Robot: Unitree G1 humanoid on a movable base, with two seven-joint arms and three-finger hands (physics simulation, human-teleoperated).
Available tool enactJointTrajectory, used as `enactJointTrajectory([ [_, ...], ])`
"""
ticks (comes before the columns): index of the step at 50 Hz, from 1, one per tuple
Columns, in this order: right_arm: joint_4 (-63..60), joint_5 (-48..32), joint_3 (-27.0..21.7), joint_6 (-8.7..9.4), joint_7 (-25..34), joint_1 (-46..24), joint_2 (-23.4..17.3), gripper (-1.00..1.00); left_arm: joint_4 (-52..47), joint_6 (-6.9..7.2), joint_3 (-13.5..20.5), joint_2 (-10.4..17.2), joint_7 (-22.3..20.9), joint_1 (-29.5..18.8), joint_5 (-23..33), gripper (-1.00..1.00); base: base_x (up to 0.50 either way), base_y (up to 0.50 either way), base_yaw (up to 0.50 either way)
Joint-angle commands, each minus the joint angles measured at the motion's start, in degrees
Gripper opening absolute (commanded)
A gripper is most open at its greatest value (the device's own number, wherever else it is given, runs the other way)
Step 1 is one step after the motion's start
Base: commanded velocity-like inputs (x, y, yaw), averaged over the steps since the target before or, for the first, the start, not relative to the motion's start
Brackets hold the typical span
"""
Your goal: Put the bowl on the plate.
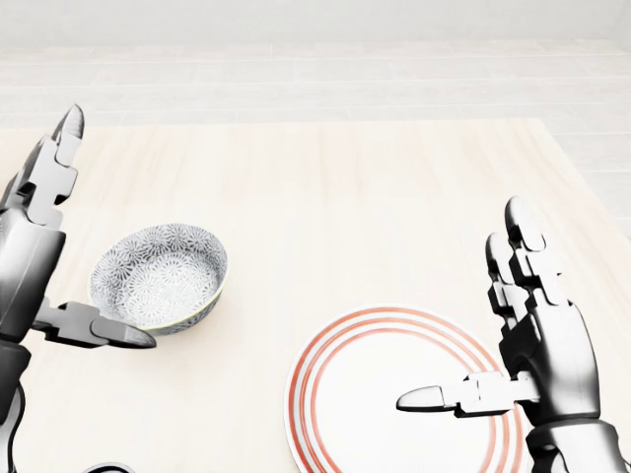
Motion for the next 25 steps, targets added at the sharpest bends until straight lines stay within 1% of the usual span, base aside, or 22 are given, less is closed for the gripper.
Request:
enactJointTrajectory([
  [1, -0.01, -0.36, 0.16, 0.00, -0.39, 0.30, 0.06, 1.00, -0.33, 0.00, 0.01, 0.67, -2.57, 1.23, 9.56, 1.00, 0.00, 0.00, 0.00],
  [2, -0.10, -0.35, 0.15, 0.00, -0.41, 0.32, 0.06, 1.00, -0.36, 0.00, 0.18, 0.55, -2.95, 1.30, 10.17, 1.00, 0.00, 0.00, 0.00],
  [3, -0.21, -0.34, 0.14, 0.00, -0.41, 0.34, 0.06, 1.00, -1.22, 0.00, 0.36, 0.62, -4.42, 0.44, 11.01, 1.00, 0.00, 0.00, 0.00],
  [5, -0.28, -0.34, 0.15, 0.00, -0.43, 0.33, 0.07, 1.00, -0.60, 0.00, 0.60, 0.48, -4.13, 1.14, 12.03, 1.00, 0.00, 0.00, 0.00],
  [9, -0.73, -0.62, 0.39, 0.00, -0.59, 0.36, 0.11, 1.00, -1.42, 0.00, 0.62, 0.58, -6.05, 0.66, 14.43, 1.00, 0.00, 0.00, 0.00],
  [11, -1.15, -0.64, 0.43, 0.00, -0.60, 0.44, 0.11, 1.00, -1.26, 0.00, 0.62, 0.53, -6.48, 0.55, 15.26, 1.00, 0.00, 0.00, 0.00],
  [14, -2.47, -0.66, 0.50, 0.00, -0.55, 0.85, 0.16, 1.00, 0.06, 0.00, 0.69, 0.48, -5.94, 1.15, 16.47, 1.00, 0.00, 0.00, 0.00],
  [16, -2.75, -0.75, 0.48, 0.00, -0.59, 0.94, 0.21, 1.00, 0.45, 0.00, 0.77, 0.57, -6.91, 0.60, 17.43, 1.00, 0.00, 0.00, 0.00],
  [18, -2.82, -0.78, 0.48, 0.00, -0.55, 0.99, 0.23, 1.00, 1.09, 0.00, 0.77, 0.61, -6.75, 1.18, 17.92, 1.00, 0.00, 0.00, 0.00],
  [20, -2.96, -0.86, 0.47, 0.00, -0.58, 1.15, 0.30, 1.00, 1.48, 0.00, 0.64, 0.91, -8.04, 1.10, 19.19, 1.00, 0.00, 0.00, 0.00],
  [22, -3.02, -1.00, 0.56, 0.00, -0.57, 1.30, 0.37, 1.00, 2.42, 0.00, 0.56, 1.10, -7.66, 1.34, 20.08, 1.00, 0.00, 0.00, 0.00],
  [25, -3.54, -1.25, 0.76, 0.00, -0.66, 1.40, 0.45, 1.00, 3.17, 0.00, 0.64, 0.67, -7.90, 0.59, 20.99, 1.00, 0.00, 0.00, 0.00],
])
